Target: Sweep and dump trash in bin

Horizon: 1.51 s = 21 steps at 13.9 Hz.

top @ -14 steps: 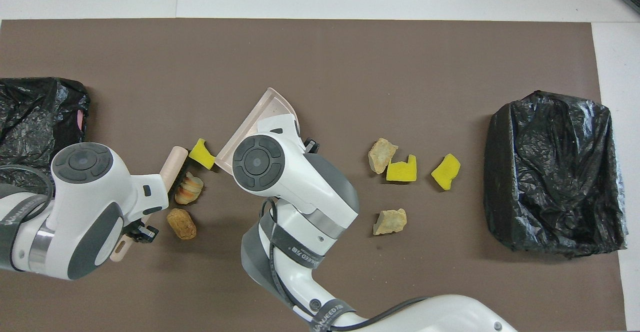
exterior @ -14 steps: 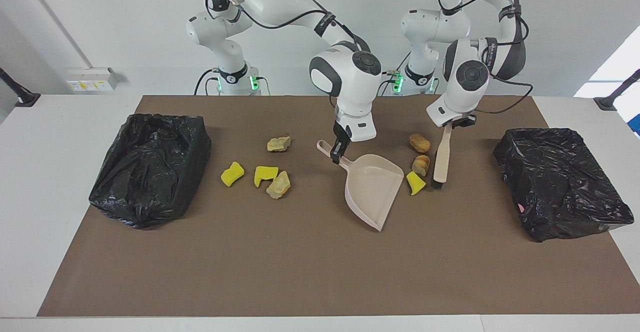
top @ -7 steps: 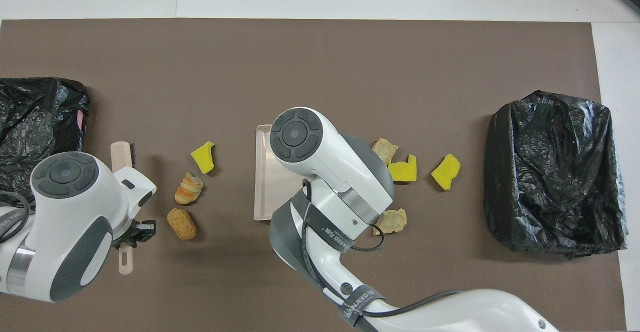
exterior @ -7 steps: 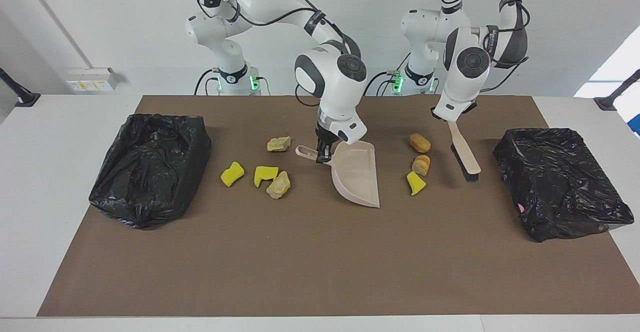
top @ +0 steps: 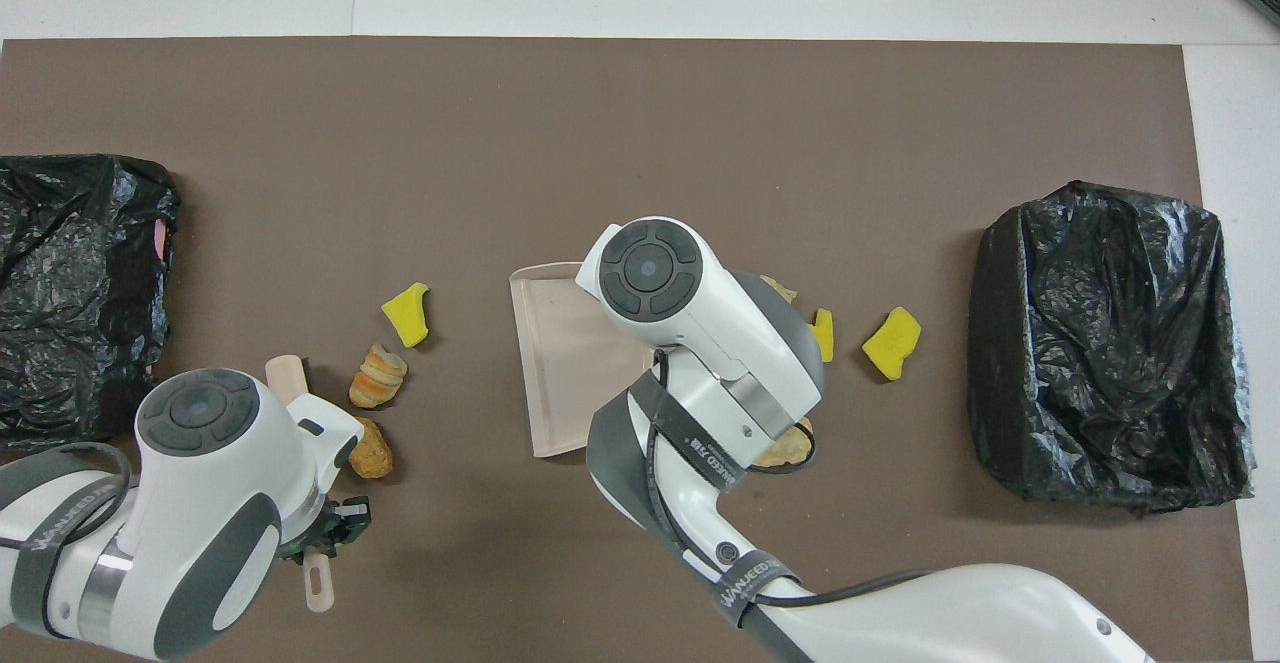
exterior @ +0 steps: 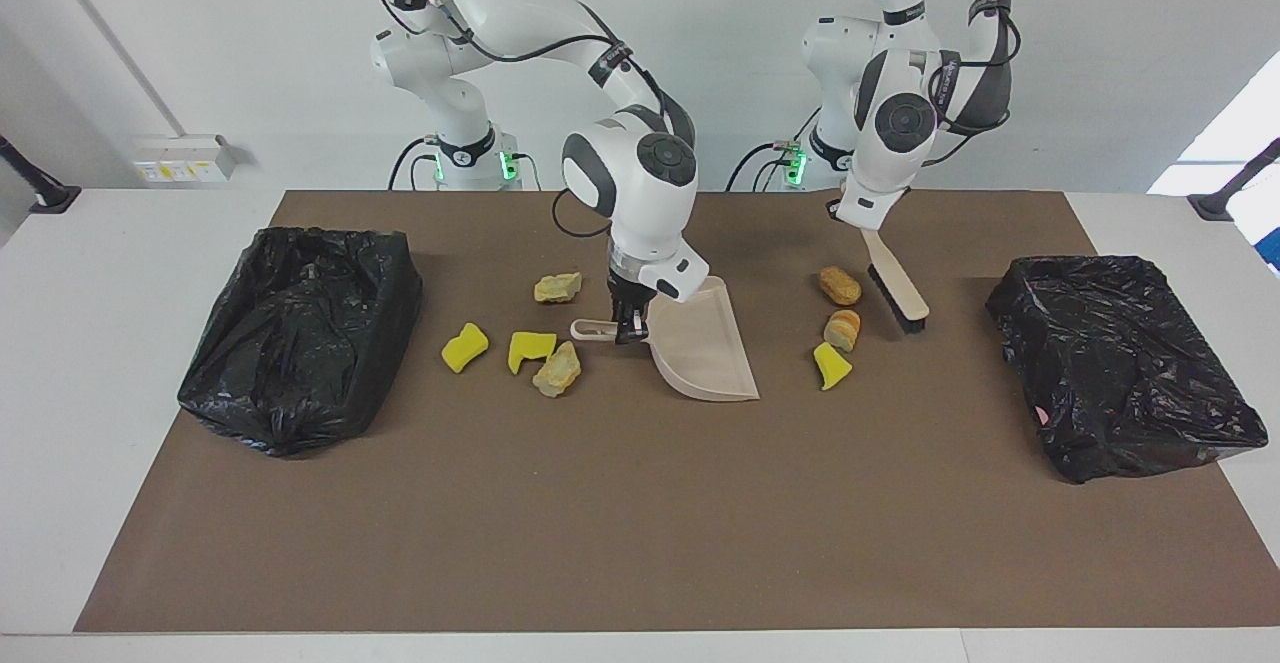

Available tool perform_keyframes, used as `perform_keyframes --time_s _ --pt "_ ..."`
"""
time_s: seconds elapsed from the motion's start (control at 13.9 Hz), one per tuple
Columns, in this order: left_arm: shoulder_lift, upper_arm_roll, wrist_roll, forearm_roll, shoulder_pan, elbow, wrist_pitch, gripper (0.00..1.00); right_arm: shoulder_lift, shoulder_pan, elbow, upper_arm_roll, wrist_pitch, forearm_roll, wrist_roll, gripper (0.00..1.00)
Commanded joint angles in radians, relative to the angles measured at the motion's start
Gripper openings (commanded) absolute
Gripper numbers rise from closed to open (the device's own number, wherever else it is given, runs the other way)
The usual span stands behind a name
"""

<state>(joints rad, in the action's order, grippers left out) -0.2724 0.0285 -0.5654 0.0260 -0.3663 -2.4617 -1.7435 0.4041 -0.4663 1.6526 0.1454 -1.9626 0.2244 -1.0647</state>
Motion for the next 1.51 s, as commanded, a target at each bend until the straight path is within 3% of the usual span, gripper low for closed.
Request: perform_keyframes --time_s 0.0,0.36,0.72,1.15,1.43 --pt "0.010 0.016 -0.033 -0.057 -0.016 -0.026 -0.088 0.00 -0.039 0.002 0.055 0.005 -0.005 0.001 -0.031 0.00" --pt "0.114 0.019 0.028 -0.060 -0.002 0.032 -0.197 0.00 -0.041 -0.003 0.055 0.005 -0.005 0.001 -0.011 0.00" --pt "0.124 0.014 0.217 -0.071 -0.023 0.041 -0.225 0.00 -0.039 -0.003 0.058 0.005 -0.022 0.001 0.008 0.00" --pt "0.114 0.013 0.363 -0.086 -0.163 0.041 -0.237 0.00 -0.028 -0.012 0.059 0.005 -0.041 0.001 0.078 0.00" --pt "0.116 0.013 0.363 -0.205 -0.290 0.062 -0.258 0.00 -0.027 -0.014 0.085 0.005 -0.085 0.001 0.089 0.00"
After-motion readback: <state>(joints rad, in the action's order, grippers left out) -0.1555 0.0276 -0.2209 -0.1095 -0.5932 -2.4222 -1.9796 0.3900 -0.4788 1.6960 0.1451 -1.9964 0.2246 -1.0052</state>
